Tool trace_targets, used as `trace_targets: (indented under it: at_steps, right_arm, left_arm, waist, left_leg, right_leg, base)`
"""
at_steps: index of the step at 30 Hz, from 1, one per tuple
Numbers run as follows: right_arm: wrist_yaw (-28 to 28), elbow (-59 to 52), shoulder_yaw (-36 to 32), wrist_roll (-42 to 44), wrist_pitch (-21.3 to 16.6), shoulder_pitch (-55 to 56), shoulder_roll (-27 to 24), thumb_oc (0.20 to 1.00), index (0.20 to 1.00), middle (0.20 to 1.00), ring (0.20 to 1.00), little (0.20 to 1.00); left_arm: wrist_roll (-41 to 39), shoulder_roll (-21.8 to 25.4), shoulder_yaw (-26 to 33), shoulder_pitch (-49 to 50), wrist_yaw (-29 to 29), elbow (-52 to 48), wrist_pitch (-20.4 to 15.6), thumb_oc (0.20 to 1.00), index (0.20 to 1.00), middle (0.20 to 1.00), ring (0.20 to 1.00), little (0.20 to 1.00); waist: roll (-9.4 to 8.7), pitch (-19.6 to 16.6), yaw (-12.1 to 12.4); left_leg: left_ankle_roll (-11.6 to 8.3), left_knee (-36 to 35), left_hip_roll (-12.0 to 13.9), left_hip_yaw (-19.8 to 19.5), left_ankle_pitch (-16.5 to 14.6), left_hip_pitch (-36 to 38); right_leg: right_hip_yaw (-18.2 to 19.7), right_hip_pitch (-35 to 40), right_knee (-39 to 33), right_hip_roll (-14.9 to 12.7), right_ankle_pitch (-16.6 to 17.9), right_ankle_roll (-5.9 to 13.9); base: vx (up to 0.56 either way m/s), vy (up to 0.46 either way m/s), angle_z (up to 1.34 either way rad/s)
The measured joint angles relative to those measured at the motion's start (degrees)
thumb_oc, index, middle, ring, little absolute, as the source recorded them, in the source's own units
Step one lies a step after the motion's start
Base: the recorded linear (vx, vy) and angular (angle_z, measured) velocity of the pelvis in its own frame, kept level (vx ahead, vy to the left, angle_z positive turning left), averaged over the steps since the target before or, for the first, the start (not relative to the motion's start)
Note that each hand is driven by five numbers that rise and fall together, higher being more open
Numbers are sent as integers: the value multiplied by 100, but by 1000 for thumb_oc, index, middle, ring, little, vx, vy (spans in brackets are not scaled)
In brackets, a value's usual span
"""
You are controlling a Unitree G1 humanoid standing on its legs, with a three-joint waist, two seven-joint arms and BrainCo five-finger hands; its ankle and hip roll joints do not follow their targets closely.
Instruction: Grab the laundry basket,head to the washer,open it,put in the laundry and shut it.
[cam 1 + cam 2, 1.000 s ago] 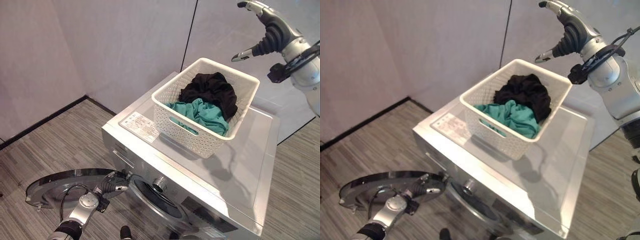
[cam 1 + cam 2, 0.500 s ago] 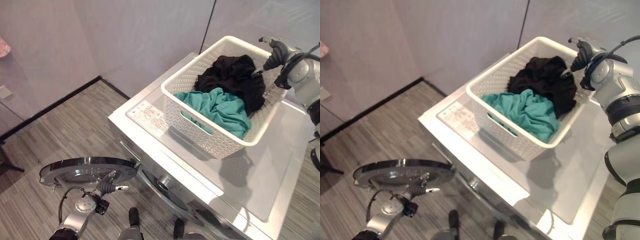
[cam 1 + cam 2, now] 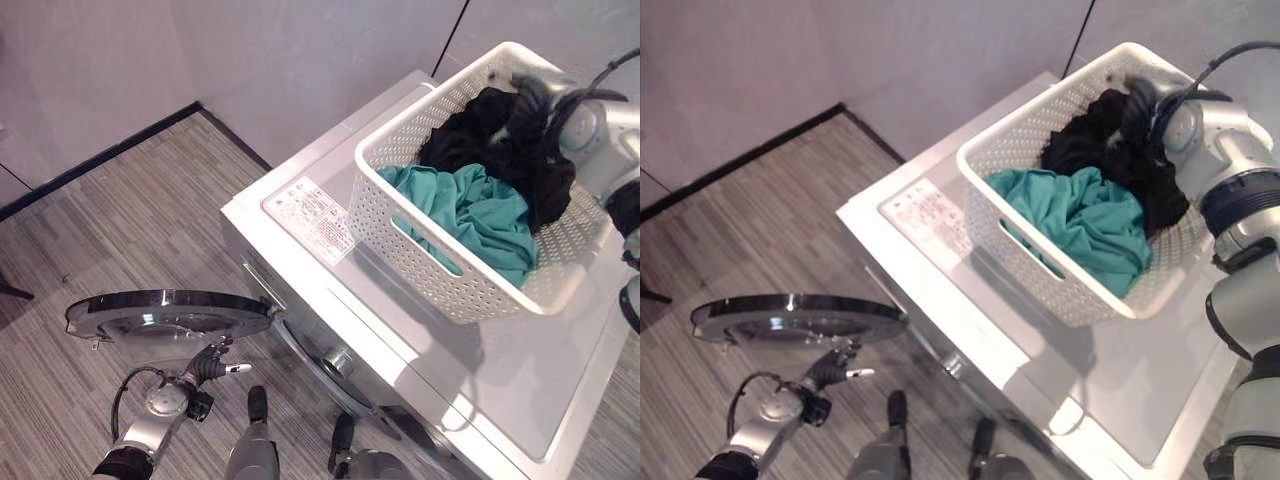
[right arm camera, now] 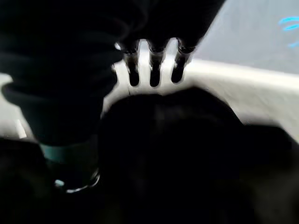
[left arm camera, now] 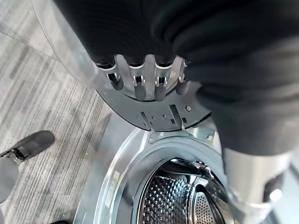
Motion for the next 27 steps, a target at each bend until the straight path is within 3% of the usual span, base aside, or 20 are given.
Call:
trace_targets:
  at_steps: [7,14,15,16,27]
  right_arm:
    - [217,-337,126,-350,-27,8,-315,1000,1000,1000,1000,1000]
    - [206,-30,-492,-326,-55,57,-367,1000,1000,1000,1000,1000]
    - [206,87,-621,-276,-73,94,-353,925,925,925,925,925]
    - [217,258,-711,-61,-73,17,-392,200,200,200,200,200]
    - [98,-791,-832,1059,80,44,-756,200,200,200,200,200]
  left_arm:
    - [-16,44,2,144,-95,-157,9,1000,1000,1000,1000,1000]
    - [-402,200,-15,150,-125,-444,2,1000,1000,1000,1000,1000]
    - [-403,205,-15,158,-124,-450,-6,1000,1000,1000,1000,1000]
    - [-400,208,-201,185,-123,-434,-9,1000,1000,1000,1000,1000]
    - [-417,156,22,74,-118,-416,-9,1000,1000,1000,1000,1000]
  waist:
    - [20,39,10]
    - [152,447,133]
    - [181,464,181]
    - [217,486,194]
    - [216,467,126]
  left_leg:
    - [-6,0,-1,-6,6,-125]
    - [-15,17,10,-13,57,-304]
    - [-23,19,13,-18,67,-339]
    - [-45,18,26,-52,122,-507]
    - [-22,13,17,-114,148,-474]
  right_leg:
    - [-14,-133,10,2,-1,0]
    - [-13,-349,122,-6,-7,-5]
    - [-8,-403,158,-7,-11,-6]
    - [-21,-569,181,8,-6,-18]
    - [-74,-517,175,4,26,-35]
  base:
    - [-7,-5,0]
    - [-11,-3,0]
    - [4,-29,4]
    - [36,-31,4]
    - [10,-4,2]
